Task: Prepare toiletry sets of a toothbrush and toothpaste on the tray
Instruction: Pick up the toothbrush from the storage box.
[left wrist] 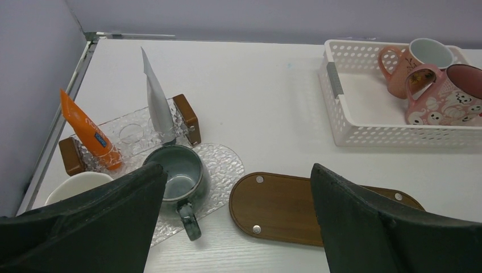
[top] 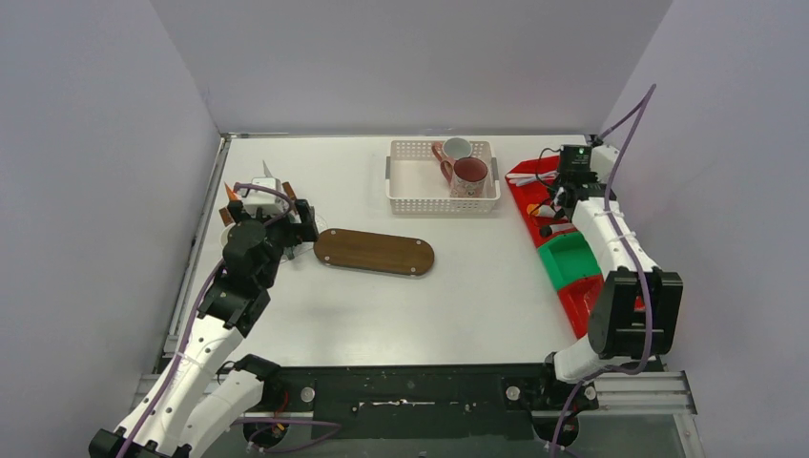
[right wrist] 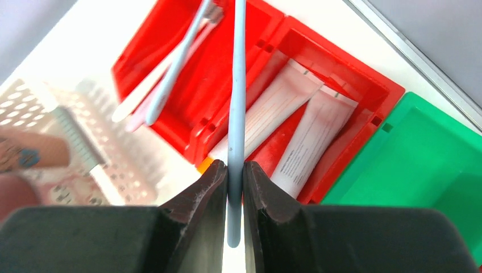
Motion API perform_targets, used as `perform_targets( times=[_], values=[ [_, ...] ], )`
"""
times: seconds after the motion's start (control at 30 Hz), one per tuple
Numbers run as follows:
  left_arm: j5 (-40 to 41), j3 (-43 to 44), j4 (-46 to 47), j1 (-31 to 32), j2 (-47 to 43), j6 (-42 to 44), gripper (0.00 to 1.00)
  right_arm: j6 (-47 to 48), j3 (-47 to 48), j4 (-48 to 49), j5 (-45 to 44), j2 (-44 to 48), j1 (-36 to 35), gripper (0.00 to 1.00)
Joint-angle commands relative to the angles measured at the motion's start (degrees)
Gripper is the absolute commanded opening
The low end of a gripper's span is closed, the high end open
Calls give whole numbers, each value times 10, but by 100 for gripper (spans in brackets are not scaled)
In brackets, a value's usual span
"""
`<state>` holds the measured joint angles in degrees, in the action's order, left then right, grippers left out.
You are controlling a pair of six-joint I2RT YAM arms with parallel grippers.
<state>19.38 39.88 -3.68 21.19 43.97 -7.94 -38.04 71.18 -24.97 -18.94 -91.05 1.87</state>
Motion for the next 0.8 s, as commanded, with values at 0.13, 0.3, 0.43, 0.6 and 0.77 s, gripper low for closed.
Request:
perform_targets(
  times=[0.13, 0.3, 0.43, 0.6, 0.77],
  values=[
    [-94, 69, -30, -6, 12, -31, 97, 158, -109, 177, 84, 162, -79, 0],
    [-147, 98, -56, -6, 16, -54, 97, 208, -184, 261, 156, 242, -124, 0],
    [-190, 113, -68, -6, 20, -79, 97, 244, -247, 325, 241, 296, -151, 0],
    [-272, 131, -62, -5, 33, -126, 97, 264, -317, 421, 308, 337, -190, 0],
    [-330, 142, -41, -2, 49, -177, 97, 289, -353, 489, 353, 340, -237, 0]
  ],
)
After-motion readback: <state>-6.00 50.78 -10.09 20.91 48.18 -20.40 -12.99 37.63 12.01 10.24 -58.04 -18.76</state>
